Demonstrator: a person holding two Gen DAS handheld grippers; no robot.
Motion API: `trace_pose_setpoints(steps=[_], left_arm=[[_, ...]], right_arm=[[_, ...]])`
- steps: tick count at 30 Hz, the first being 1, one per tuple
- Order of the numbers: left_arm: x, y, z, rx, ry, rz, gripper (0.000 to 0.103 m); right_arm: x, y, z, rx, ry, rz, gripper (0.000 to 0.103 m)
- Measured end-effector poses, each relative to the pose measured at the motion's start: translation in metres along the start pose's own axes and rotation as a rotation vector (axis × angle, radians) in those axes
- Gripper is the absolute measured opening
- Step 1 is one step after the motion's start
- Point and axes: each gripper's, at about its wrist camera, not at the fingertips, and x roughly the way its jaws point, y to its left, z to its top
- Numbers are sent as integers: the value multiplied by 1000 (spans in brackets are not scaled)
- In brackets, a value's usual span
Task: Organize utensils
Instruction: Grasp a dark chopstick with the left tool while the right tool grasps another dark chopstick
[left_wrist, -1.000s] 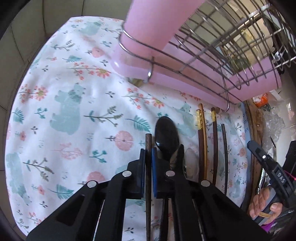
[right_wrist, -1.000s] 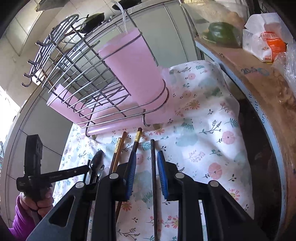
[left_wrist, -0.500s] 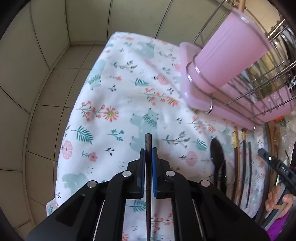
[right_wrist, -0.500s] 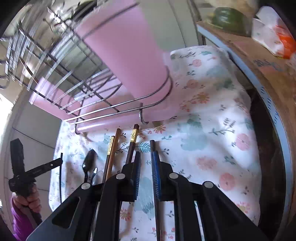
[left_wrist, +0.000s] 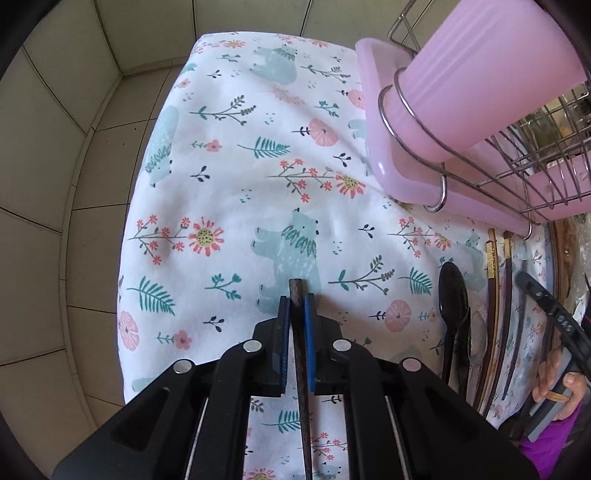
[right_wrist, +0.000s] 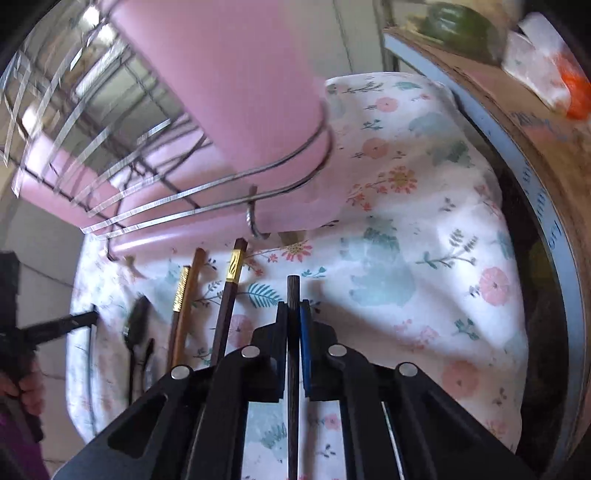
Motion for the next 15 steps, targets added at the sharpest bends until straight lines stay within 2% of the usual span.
trace_pose_setpoints(steps=[3, 7, 9, 12, 15], left_arm=[[1, -2, 3, 14, 6, 1, 7], [2, -4, 5, 4, 39, -4, 7], [2, -5, 6, -1, 52, -2, 7], [4, -3, 11, -4, 64, 7, 7], [5, -6, 12, 12, 52, 26, 7]], right_arm=[[-8, -9, -1, 13, -11, -6, 6], [-4, -15, -5, -21, 50, -41, 6], [-2, -14, -4, -47, 55, -53, 7], [-3, -14, -5, -36, 62, -25, 14], [-1, -20, -2, -15, 92, 6, 14]])
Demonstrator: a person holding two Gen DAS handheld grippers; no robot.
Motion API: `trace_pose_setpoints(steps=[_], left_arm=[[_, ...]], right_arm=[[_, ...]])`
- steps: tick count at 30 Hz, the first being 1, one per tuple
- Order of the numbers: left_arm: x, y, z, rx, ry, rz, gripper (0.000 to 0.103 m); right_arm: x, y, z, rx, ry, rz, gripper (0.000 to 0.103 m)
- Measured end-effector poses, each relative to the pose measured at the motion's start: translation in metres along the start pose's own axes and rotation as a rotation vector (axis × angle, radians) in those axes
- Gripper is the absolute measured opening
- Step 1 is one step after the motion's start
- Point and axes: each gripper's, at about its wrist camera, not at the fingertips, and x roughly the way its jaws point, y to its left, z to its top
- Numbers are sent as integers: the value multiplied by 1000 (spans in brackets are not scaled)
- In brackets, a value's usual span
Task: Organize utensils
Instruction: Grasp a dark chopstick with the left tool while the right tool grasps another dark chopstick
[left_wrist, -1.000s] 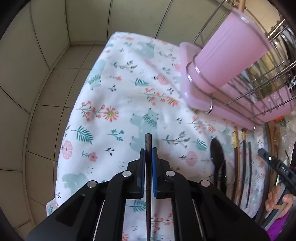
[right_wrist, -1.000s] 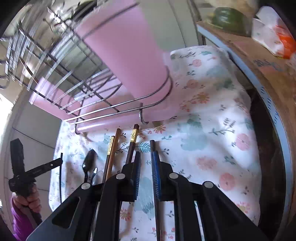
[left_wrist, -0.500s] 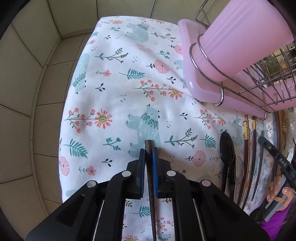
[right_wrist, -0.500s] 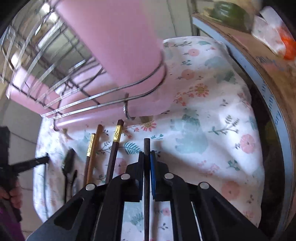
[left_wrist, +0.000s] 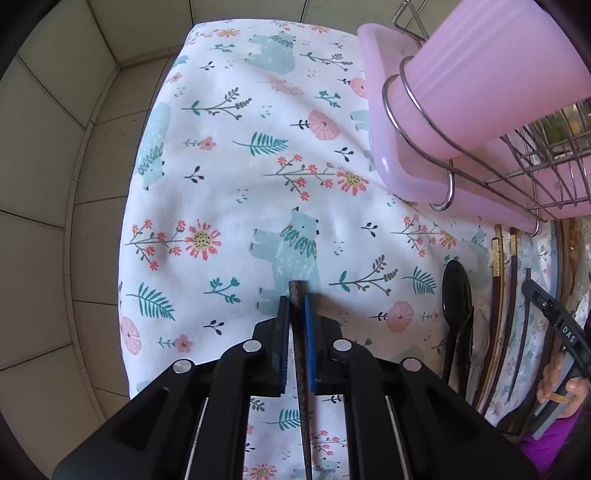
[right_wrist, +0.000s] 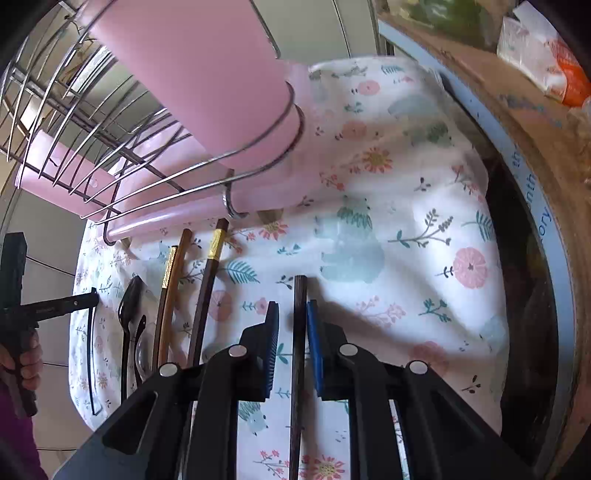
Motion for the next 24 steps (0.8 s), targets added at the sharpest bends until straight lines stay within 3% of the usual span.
trace_pose_setpoints(steps=[9, 20, 24], left_arm=[[-4, -20, -8, 39, -82, 70, 8], [-4, -22, -18, -14, -138, 52, 8], [-5, -20, -24, -36, -152, 42, 8]], right_arm=[[3, -31, -2, 76, -18, 127, 6], [2, -4, -9, -30, -48, -18, 5], [3, 6, -5, -73, -22, -70, 6]])
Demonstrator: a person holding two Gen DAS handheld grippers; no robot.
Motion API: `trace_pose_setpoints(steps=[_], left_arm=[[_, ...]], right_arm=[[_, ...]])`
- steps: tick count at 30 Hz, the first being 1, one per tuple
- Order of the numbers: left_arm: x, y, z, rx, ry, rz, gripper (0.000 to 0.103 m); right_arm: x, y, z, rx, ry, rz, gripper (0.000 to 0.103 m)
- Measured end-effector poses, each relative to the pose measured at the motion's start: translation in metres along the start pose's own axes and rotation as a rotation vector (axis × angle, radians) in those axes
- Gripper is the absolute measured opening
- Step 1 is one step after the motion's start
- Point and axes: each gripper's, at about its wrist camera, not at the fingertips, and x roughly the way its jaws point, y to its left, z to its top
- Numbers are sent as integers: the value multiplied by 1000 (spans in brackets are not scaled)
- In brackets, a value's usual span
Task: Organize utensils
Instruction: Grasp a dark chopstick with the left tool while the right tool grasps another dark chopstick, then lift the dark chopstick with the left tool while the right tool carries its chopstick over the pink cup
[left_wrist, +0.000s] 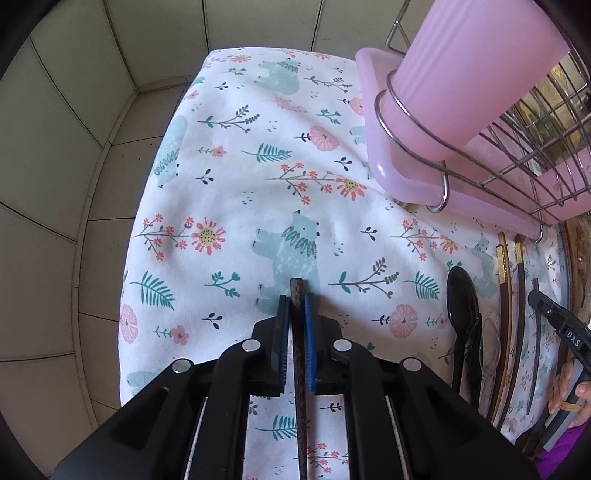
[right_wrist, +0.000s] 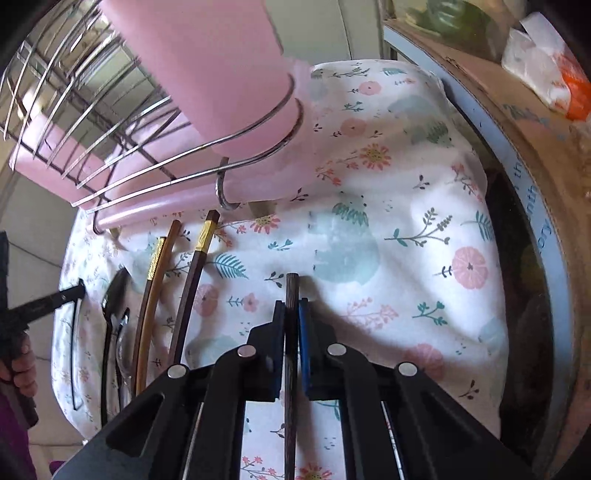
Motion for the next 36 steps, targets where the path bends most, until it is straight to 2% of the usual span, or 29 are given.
trace_pose_setpoints(steps=[4, 16, 26, 29, 36], left_arm=[[-1, 2, -1, -13, 7, -5, 8], [2, 0, 6, -38, 8, -13, 8], [3, 12, 10, -89, 31, -35, 8], [6, 11, 16, -80, 62, -26, 8], [12, 4, 32, -52, 132, -7, 8]], right_arm=[[7, 17, 6, -36, 32, -40, 6], [8, 28, 3, -77, 20, -85, 6], [7, 23, -3, -59, 4, -59, 6], [8, 21, 3, -53, 32, -32, 8], [13, 3, 21, -50, 144, 94, 15]])
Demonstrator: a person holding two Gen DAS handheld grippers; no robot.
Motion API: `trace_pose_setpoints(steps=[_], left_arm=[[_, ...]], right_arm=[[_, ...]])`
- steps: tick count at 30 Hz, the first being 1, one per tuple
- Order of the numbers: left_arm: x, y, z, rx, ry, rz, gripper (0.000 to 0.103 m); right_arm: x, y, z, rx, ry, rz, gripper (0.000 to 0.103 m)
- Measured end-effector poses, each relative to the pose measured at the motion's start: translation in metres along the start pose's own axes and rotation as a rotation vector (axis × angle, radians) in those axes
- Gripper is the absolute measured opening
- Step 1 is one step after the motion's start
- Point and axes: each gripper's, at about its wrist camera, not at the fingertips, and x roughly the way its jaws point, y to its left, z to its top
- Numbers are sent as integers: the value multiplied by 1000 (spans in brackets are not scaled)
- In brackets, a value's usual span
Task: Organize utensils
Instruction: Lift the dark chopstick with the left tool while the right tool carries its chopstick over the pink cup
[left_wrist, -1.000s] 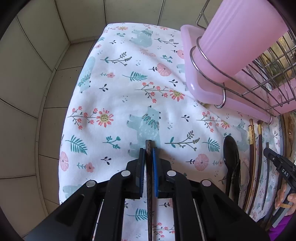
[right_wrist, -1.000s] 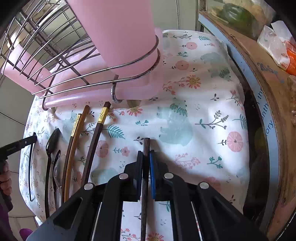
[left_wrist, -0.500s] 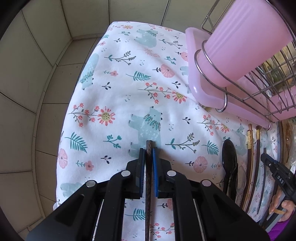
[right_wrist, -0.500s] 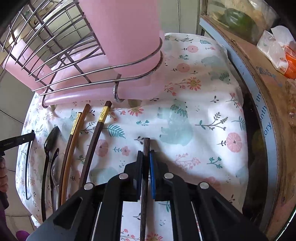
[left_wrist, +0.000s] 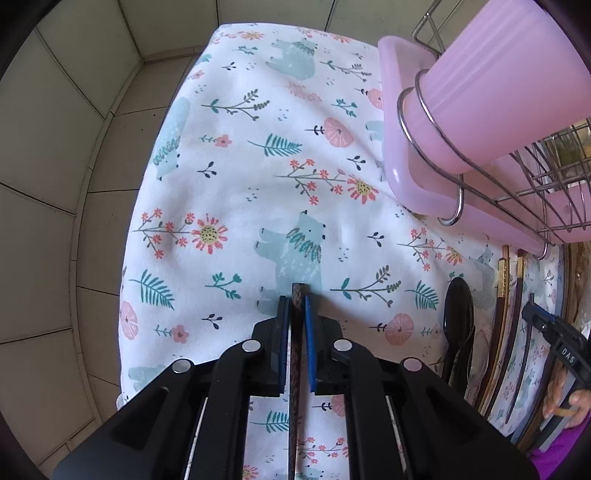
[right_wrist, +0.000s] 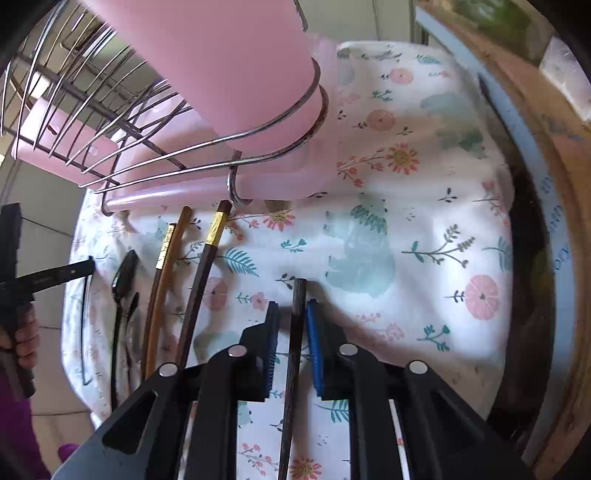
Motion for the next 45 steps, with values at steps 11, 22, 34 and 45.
trace_pose_setpoints(steps=[11, 22, 34, 45], left_arm=[[4, 18, 12, -6, 18, -83, 8], [-45, 37, -24, 35, -279, -243, 5], [-164, 20, -53, 57, -700, -390, 5], [-259, -18, -36, 96, -1054, -373, 5]], right_arm=[[-3, 10, -5, -68, -31, -62, 6], [-58, 13, -42, -18, -359, 17, 6], [-172, 38, -44, -45, -747, 37, 6], [-265, 68, -12, -91, -1129, 33, 6]])
